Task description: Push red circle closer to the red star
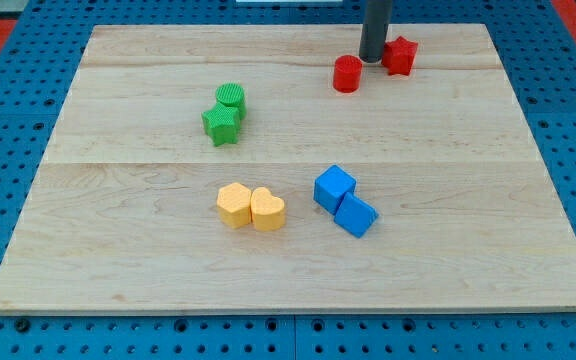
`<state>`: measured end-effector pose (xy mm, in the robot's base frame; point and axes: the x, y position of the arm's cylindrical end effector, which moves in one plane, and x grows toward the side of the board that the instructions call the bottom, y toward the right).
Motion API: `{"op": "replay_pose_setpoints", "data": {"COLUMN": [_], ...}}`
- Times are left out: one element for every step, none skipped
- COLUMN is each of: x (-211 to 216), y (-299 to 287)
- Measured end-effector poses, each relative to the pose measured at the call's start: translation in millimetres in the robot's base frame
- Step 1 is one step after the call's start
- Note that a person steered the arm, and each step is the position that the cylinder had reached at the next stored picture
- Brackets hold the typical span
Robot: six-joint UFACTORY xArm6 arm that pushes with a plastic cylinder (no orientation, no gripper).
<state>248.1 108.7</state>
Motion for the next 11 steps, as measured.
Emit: {"op": "replay_pose_setpoints", "data": {"x": [-13, 21, 74, 100, 101, 88, 78, 67, 58, 58, 76], "y": [3, 3, -8, 23, -89, -136, -64, -9, 25, 27, 16]}}
